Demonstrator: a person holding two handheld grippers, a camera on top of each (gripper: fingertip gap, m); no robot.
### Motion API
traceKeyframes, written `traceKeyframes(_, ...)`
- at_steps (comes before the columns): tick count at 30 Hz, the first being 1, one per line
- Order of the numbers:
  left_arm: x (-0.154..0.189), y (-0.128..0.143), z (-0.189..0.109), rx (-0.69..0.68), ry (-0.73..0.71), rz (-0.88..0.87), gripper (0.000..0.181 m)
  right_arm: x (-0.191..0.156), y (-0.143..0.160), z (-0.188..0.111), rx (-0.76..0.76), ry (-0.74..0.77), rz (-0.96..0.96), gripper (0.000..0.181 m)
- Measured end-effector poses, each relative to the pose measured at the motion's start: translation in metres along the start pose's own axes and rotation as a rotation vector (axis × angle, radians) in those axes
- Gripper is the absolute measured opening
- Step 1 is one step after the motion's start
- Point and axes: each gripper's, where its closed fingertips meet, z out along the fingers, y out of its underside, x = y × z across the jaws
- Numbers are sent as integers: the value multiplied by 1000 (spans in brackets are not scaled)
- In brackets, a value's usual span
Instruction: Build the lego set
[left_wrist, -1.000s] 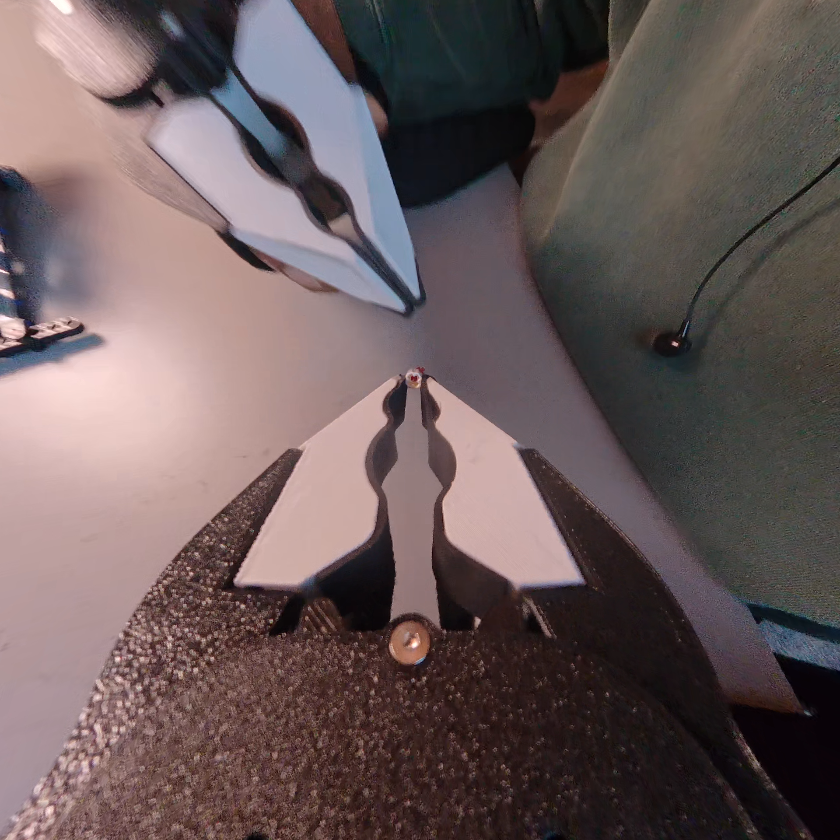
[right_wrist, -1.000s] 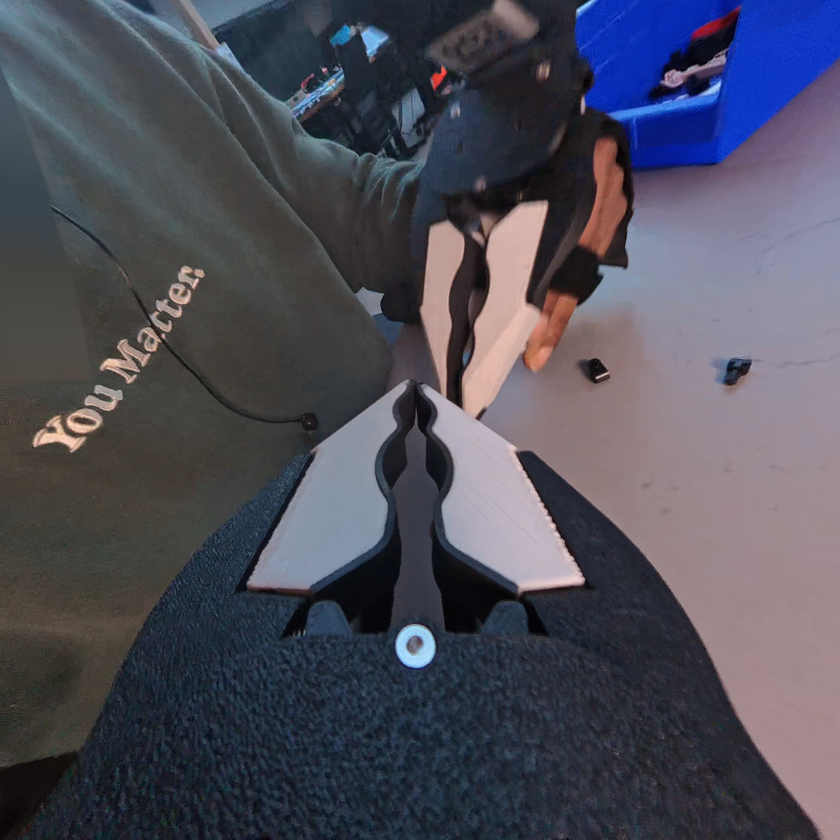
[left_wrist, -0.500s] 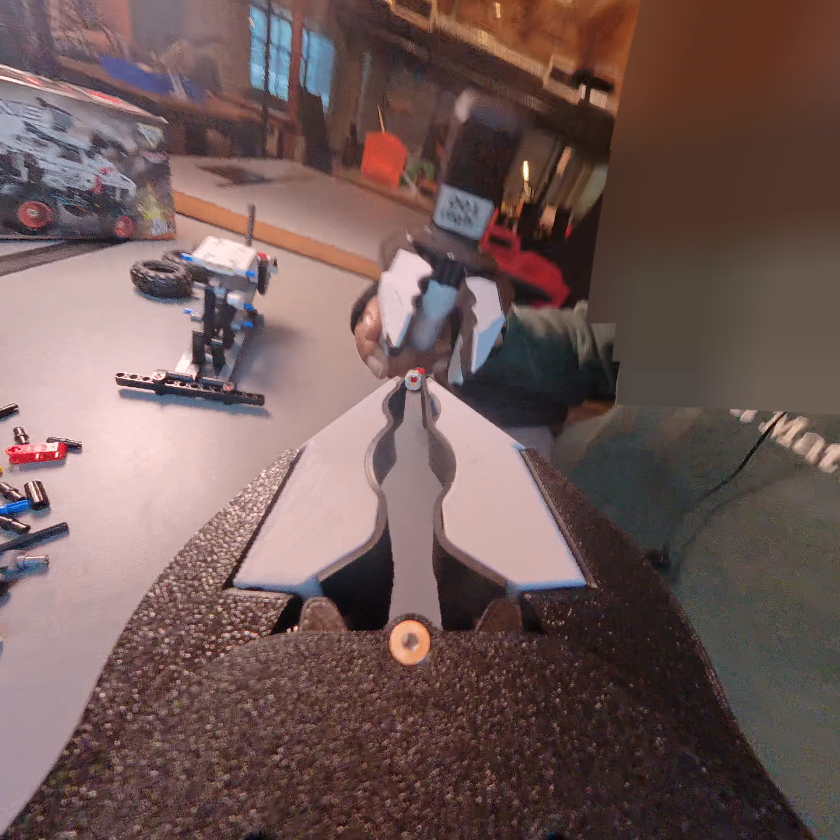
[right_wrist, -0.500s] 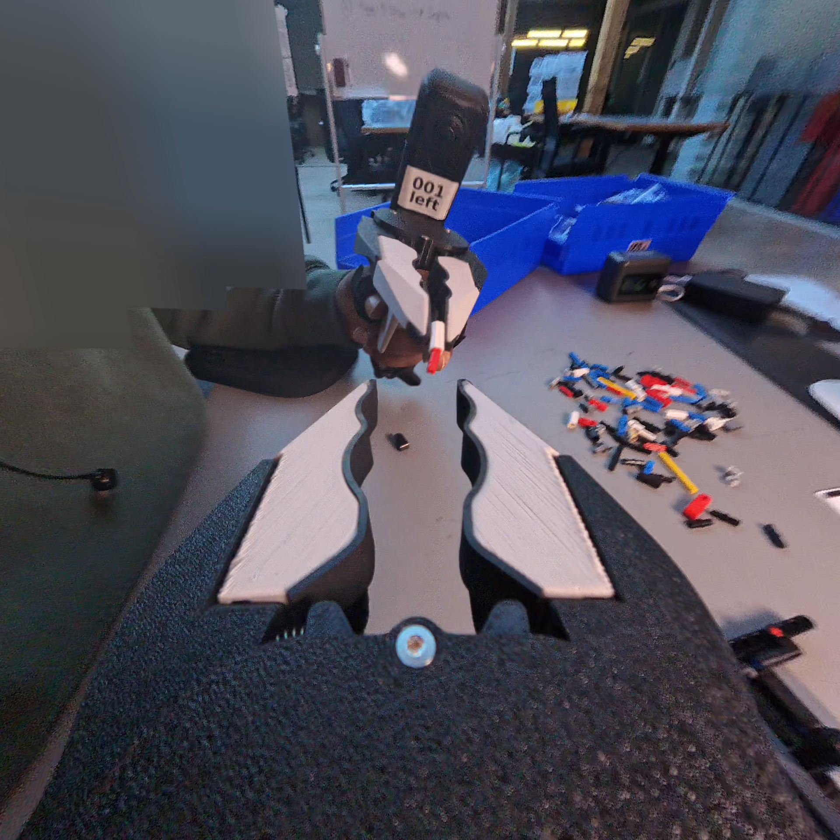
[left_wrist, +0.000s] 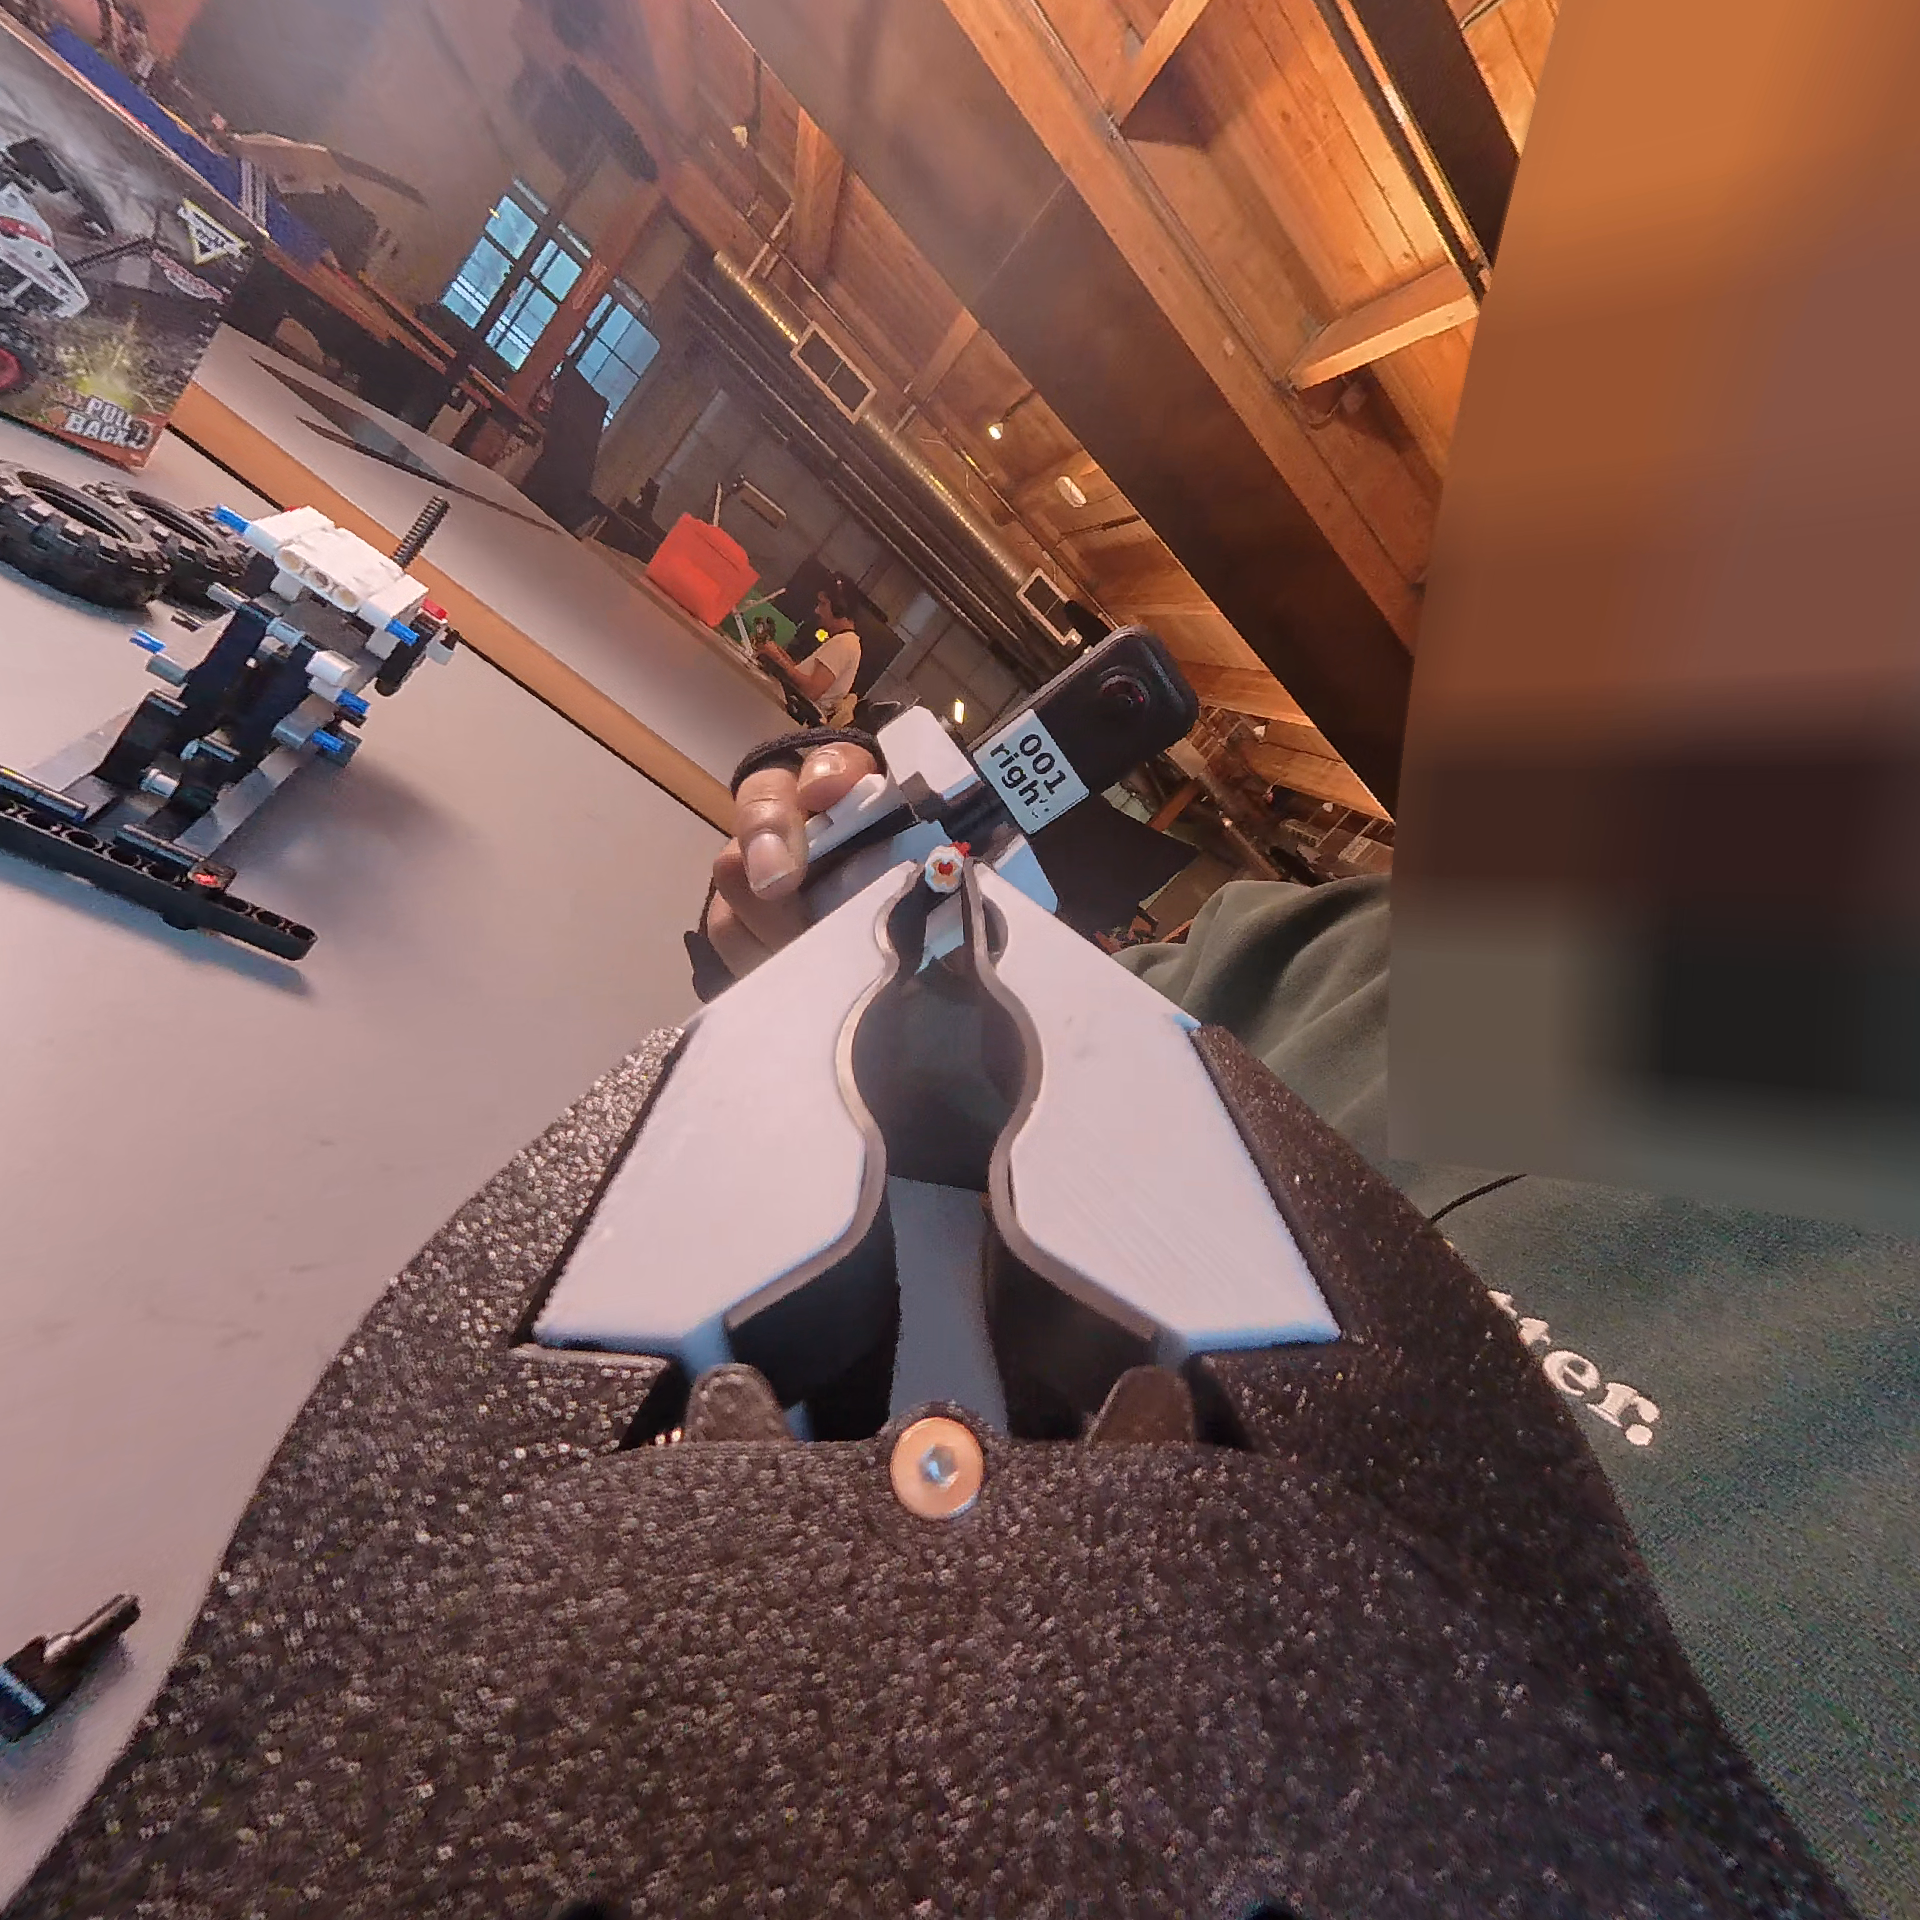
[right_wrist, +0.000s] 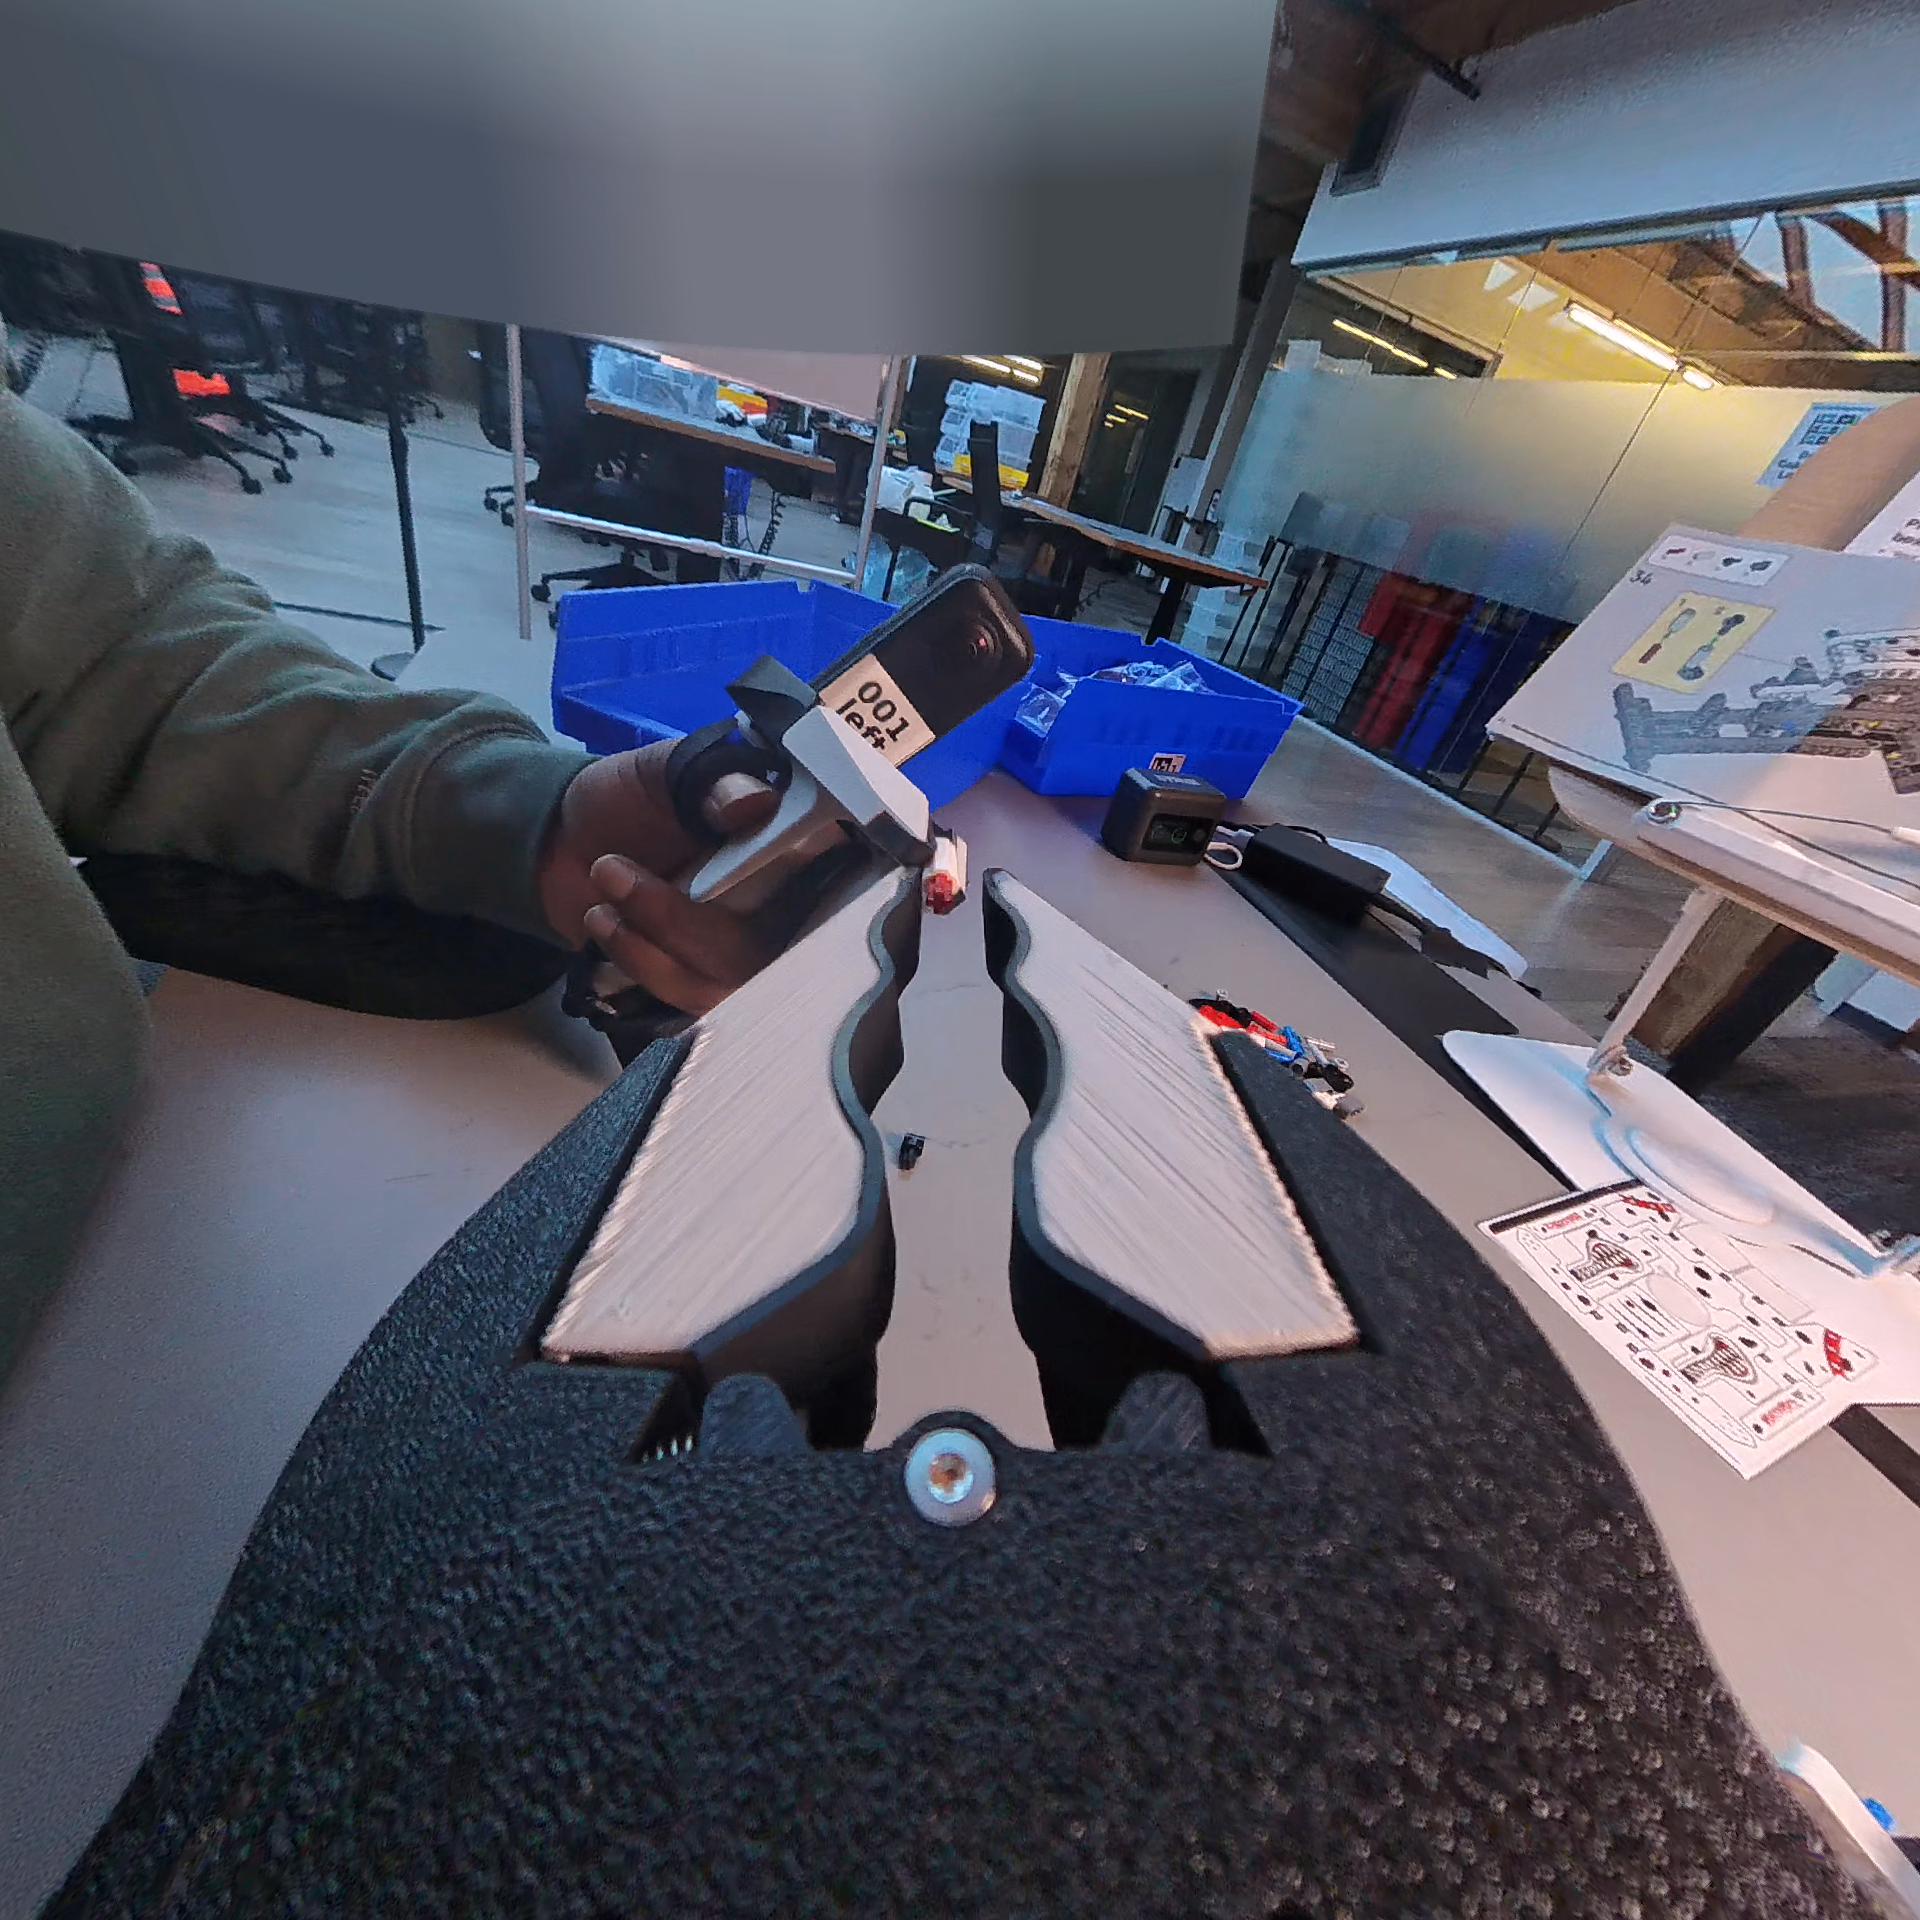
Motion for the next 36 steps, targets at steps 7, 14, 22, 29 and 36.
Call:
traceKeyframes(7, 3, -1, 0, 2, 4, 16, 6, 0, 2, 0, -12, -8, 7, 4)
traceKeyframes(14, -1, 0, -1, 6, -7, 14, 6, 3, 2, -2, -3, -7, 42, 0)
traceKeyframes(22, -7, -2, -7, 7, -41, 23, 6, 34, 13, -18, -50, 38, 103, 8)
traceKeyframes(29, -56, 48, -9, -388, -415, 278, 6, 64, 29, -33, -107, 90, 186, 12)
traceKeyframes(36, -95, 91, -24, -820, -679, 559, 7, 71, 45, -37, -242, 113, 146, 13)
